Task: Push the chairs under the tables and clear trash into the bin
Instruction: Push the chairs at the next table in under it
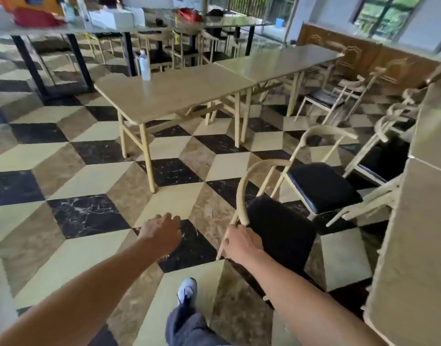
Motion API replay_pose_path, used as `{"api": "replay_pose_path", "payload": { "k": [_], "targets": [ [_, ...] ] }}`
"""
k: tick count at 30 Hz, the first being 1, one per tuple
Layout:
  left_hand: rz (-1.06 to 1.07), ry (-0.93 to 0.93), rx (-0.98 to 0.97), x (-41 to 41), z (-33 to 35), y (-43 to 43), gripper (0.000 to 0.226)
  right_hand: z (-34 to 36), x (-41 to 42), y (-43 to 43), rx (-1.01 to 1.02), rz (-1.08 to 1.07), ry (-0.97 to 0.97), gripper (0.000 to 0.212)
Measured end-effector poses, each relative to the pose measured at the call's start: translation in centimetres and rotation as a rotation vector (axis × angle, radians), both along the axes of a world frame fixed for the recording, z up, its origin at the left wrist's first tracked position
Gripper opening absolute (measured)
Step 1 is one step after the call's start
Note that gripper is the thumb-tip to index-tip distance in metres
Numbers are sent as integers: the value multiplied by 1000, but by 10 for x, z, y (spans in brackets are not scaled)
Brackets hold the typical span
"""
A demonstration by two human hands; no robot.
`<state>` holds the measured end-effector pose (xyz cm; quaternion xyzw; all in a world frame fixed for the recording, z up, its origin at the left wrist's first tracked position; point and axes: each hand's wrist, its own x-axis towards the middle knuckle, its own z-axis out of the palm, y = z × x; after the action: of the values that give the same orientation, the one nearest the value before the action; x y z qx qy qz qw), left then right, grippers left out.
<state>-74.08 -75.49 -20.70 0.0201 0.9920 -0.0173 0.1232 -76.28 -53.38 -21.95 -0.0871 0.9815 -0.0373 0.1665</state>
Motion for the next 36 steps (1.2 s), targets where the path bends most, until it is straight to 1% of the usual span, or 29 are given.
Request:
{"api": "replay_pose_path", "payload": {
  "k": [5, 9, 12, 16, 19, 23, 25, 27, 31, 33, 36],
  "targets": [
    [-139, 0, -20, -121, 8, 2, 43, -18, -106, -17, -80, -177, -8, 30],
    [-249, 5, -70, -203, 18, -9, 44, -19, -183, -30, -80, -216, 10, 29],
    [-244, -29, -69, -256, 14, -23, 44, -17, -221, -39, -101, -250, 7, 30],
    [-351, -120, -141, -324, -5, -31, 47, -29, -250, -44, -120, -337, -15, 35],
    [-446, -148, -153, -379, -16, -21, 48, -41, -272, -42, -110, -469, -20, 36],
    [-646, -147, -111, -449, -25, -2, 48, -53, -302, -36, -60, -647, -64, 43],
    [-771, -156, -97, -485, -30, 8, 46, -57, -319, -34, -59, -762, -88, 41],
    [-879, -185, -68, -518, -33, 17, 45, -58, -333, -38, -54, -892, -130, 39],
    [-1081, -216, -67, -575, -37, 34, 41, -59, -349, -58, -66, -1111, -221, 45],
    [-1141, -221, -93, -603, -38, 45, 40, -62, -359, -70, -97, -1205, -226, 46],
    [-1224, -254, -113, -635, -48, 67, 39, -71, -370, -81, -143, -1346, -184, 45]
  ]
}}
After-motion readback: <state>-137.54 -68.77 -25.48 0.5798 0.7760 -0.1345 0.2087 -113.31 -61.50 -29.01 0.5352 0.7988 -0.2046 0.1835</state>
